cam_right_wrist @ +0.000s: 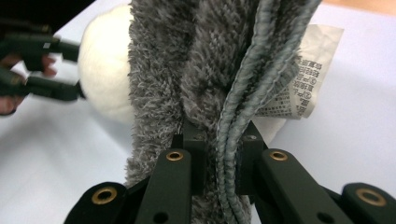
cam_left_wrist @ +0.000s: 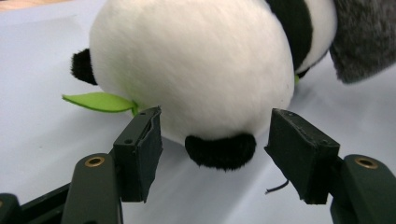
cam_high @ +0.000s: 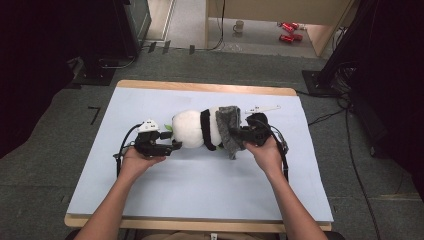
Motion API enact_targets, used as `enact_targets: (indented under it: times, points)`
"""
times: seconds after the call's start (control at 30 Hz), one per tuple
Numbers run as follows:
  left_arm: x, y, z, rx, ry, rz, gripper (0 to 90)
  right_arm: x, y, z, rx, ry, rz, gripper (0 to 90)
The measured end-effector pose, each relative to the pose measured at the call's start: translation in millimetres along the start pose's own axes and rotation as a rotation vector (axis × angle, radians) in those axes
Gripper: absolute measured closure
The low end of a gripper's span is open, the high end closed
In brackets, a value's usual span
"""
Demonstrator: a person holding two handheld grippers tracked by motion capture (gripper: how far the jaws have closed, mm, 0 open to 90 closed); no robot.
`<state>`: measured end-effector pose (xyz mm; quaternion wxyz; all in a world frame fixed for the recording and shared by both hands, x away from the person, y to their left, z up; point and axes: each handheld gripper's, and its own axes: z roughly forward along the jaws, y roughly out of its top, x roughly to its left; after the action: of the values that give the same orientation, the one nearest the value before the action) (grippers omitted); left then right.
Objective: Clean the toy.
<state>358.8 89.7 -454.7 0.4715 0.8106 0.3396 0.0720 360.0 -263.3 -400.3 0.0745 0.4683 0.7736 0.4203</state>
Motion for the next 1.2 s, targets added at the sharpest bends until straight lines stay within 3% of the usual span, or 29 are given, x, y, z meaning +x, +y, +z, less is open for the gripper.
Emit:
enact_targets:
  times: [0.13, 0.3, 0.43, 0.6, 0.73, 0.87, 1.0, 1.13, 1.2]
  points:
    - [-0.7, -1.6, 2.8, 0.007, 0.003, -0.003, 33.9, -2.1, 9.7, 2.2, -0.028, -0.008, 0.005, 79.8]
    - [-0.6, -1.9, 15.6, -0.024, 0.007, 0.000, 30.9, -4.1, 18.4, 6.8, -0.066, -0.031, 0.000, 78.9]
    - [-1.1, 2.3, 27.7, -0.039, 0.055, -0.007, 29.8, -7.5, 23.0, 10.6, -0.086, -0.038, 0.009, 78.7]
    - [1.4, 4.5, 32.8, -0.066, 0.088, -0.039, 50.4, -11.4, 24.0, 10.6, -0.088, -0.031, 0.020, 78.3]
    - [-0.6, 9.3, 30.6, -0.034, 0.075, -0.081, 64.9, -10.2, 25.5, 2.4, -0.098, 0.010, 0.051, 79.5]
    - [-3.8, 15.0, 24.5, -0.013, 0.006, -0.150, 69.6, 5.5, 29.8, -12.1, -0.135, 0.058, 0.035, 80.0]
    - [-14.6, 21.7, 12.0, 0.009, -0.020, -0.186, 69.7, 31.2, 33.0, -19.9, -0.145, 0.122, -0.008, 80.0]
    - [-25.7, 26.1, -3.8, 0.036, -0.064, -0.231, 69.1, 60.3, 33.7, -14.1, -0.115, 0.190, -0.057, 80.0]
    - [-31.0, 26.8, -7.9, 0.048, -0.066, -0.230, 68.4, 72.8, 31.4, -6.8, -0.092, 0.229, -0.069, 80.0]
